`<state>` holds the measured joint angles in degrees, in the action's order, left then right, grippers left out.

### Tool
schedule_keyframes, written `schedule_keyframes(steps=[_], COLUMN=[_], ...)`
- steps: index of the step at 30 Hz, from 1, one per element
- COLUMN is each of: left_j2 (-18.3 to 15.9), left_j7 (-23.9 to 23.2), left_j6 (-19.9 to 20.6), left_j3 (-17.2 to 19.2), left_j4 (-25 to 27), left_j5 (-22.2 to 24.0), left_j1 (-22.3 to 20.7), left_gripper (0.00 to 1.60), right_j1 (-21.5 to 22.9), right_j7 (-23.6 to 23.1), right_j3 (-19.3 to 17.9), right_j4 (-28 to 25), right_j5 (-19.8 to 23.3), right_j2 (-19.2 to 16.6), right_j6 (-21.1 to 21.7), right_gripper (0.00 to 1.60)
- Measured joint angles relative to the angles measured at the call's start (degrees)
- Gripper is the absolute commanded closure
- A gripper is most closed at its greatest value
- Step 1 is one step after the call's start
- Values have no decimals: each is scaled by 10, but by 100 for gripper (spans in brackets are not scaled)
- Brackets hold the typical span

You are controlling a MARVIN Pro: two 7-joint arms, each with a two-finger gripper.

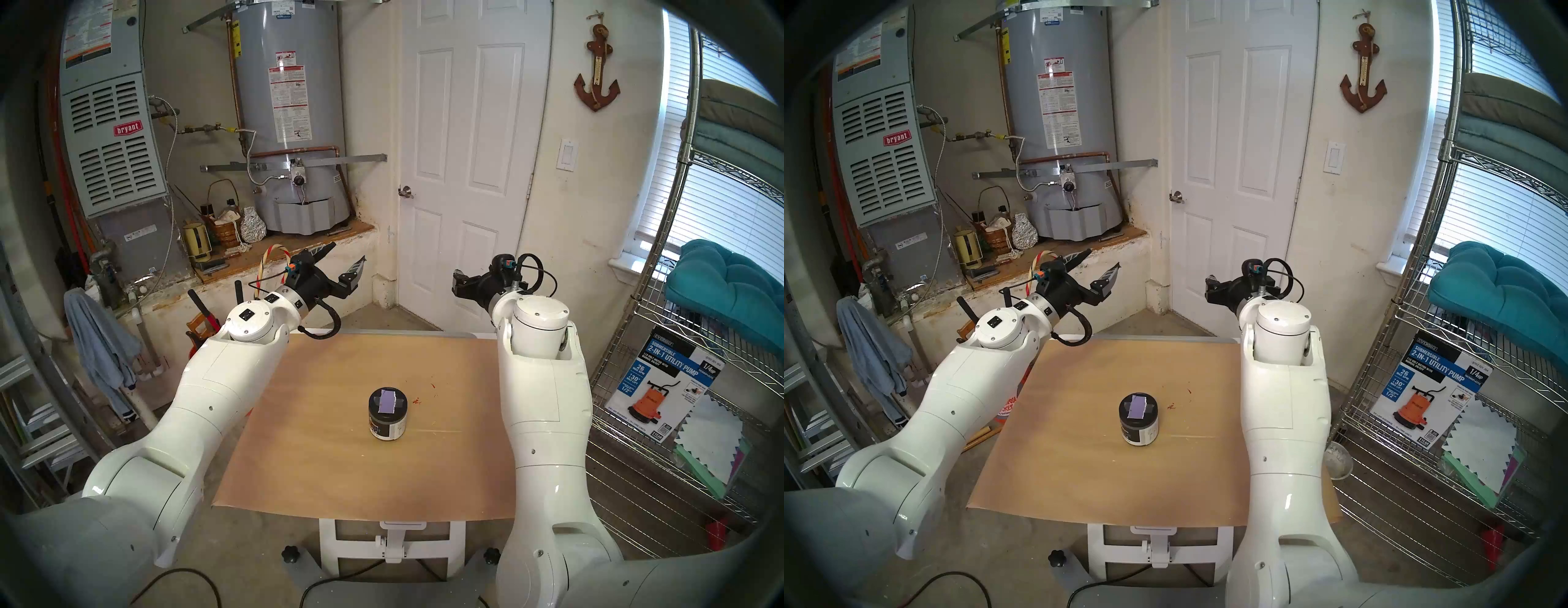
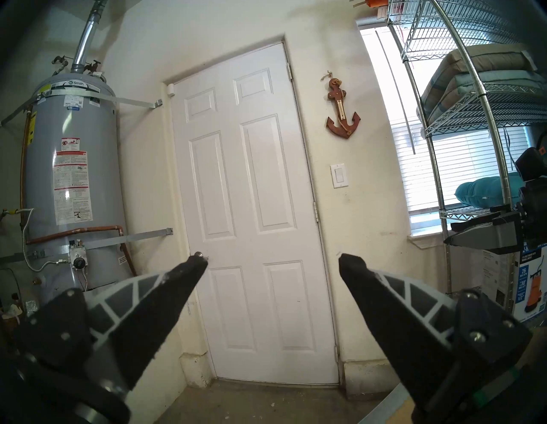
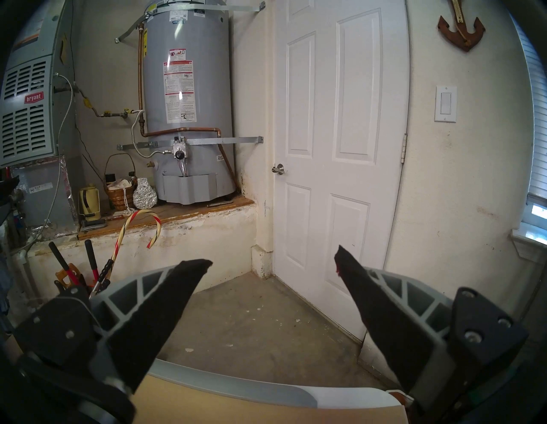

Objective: Open paint jar

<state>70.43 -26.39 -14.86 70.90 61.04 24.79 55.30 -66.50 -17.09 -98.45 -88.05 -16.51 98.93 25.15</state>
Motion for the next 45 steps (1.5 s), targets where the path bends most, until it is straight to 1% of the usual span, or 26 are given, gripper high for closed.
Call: schedule_keyframes(steps=[4, 5, 7, 9, 14, 25, 27, 30, 32, 35, 39, 42, 44, 45], left_j2=[-2, -6, -9, -16, -26, -62, -71, -79, -88, -95, -116, -125, -137, -139], left_j7=[-5, -8, -12, -26, -50, -98, -110, -118, -129, -134, -142, -143, -143, -142], left_j6=[0, 1, 2, 1, -2, 0, 5, 11, 18, 25, 40, 45, 53, 53], left_j3=[1, 1, 1, 2, 6, 30, 34, 38, 42, 44, 48, 50, 53, 53], left_j4=[12, 27, 37, 58, 87, 170, 191, 208, 230, 247, 286, 303, 326, 329], left_j5=[2, 4, 5, 11, 24, 70, 80, 89, 101, 108, 125, 133, 142, 144], left_j1=[9, 18, 24, 39, 64, 145, 164, 180, 202, 219, 260, 277, 301, 304], left_gripper=[0, 0, 0, 0, 0, 0, 0, 0, 0, 0, 0, 0, 0, 0], right_j1=[-1, -1, -1, -2, -2, -2, -2, -2, -2, -2, -2, -2, -2, -2], right_j7=[0, 0, 0, 0, 0, 0, 0, 0, 0, 0, 0, 0, 0, 0], right_j3=[0, 0, 0, -1, -1, -1, -1, -1, -1, -1, -2, -2, -2, -2], right_j4=[1, 1, 1, 2, 2, 4, 5, 5, 6, 6, 6, 6, 7, 7], right_j5=[0, 0, 0, 0, 0, 0, 0, 0, 1, 1, 1, 1, 1, 1], right_j2=[0, 0, 0, 0, 0, 0, 0, 0, 0, 0, 0, 0, 0, 0], right_j6=[0, 0, 0, 0, 0, 0, 0, 0, 0, 0, 0, 0, 0, 0], right_gripper=[0, 0, 0, 0, 0, 0, 0, 0, 0, 0, 0, 0, 0, 0])
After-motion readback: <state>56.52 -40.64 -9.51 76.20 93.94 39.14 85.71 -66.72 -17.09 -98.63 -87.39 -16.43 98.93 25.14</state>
